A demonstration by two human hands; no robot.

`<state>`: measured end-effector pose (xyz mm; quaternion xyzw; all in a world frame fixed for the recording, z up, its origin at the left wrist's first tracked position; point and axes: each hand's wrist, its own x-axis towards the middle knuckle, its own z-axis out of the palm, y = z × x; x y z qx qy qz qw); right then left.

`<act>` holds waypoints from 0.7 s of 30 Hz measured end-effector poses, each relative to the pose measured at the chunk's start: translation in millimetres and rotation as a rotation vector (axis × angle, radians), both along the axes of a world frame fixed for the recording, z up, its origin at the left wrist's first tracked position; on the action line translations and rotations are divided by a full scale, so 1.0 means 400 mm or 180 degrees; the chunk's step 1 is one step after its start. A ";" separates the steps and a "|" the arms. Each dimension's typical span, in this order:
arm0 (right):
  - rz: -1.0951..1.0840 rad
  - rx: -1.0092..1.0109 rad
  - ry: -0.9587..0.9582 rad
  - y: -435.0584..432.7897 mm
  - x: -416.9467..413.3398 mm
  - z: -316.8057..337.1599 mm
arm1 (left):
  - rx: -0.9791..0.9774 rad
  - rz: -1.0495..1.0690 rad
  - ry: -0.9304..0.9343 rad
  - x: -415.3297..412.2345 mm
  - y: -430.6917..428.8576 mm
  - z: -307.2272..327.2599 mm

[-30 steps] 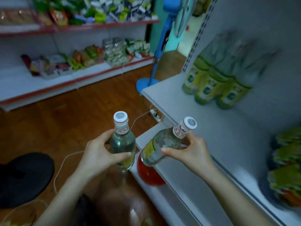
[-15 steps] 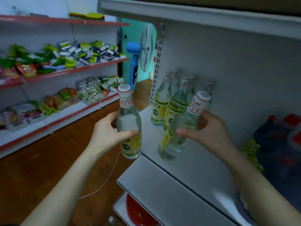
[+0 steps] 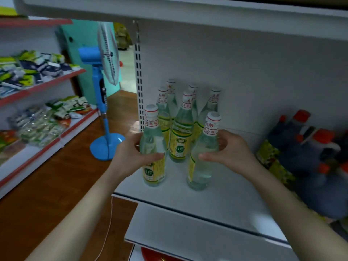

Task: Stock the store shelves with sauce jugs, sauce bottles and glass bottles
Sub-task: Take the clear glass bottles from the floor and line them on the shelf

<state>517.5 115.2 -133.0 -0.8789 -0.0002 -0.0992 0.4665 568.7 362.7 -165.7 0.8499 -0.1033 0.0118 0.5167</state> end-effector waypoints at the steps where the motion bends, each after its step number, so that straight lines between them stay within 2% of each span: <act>1: -0.0037 -0.0001 0.0023 0.002 -0.002 -0.002 | 0.0017 -0.0072 0.0006 0.008 0.000 0.001; 9: 0.0164 0.0274 0.0329 0.020 -0.025 -0.002 | 0.0126 -0.0442 0.0032 0.028 -0.002 0.005; 13: -0.0441 -0.0017 -0.0110 0.060 -0.017 -0.009 | 0.0074 -0.0518 0.0036 0.022 0.002 0.007; 15: -0.0715 0.0068 -0.0211 0.067 -0.009 -0.022 | 0.0083 -0.0537 0.0028 0.020 0.003 0.008; 19: -0.0189 0.0837 -0.0019 0.027 -0.011 -0.024 | 0.0040 -0.0512 0.0040 0.020 0.003 0.004; 21: 0.0030 0.0893 0.0146 0.007 -0.015 -0.016 | 0.0029 -0.0501 0.0058 0.021 0.004 0.003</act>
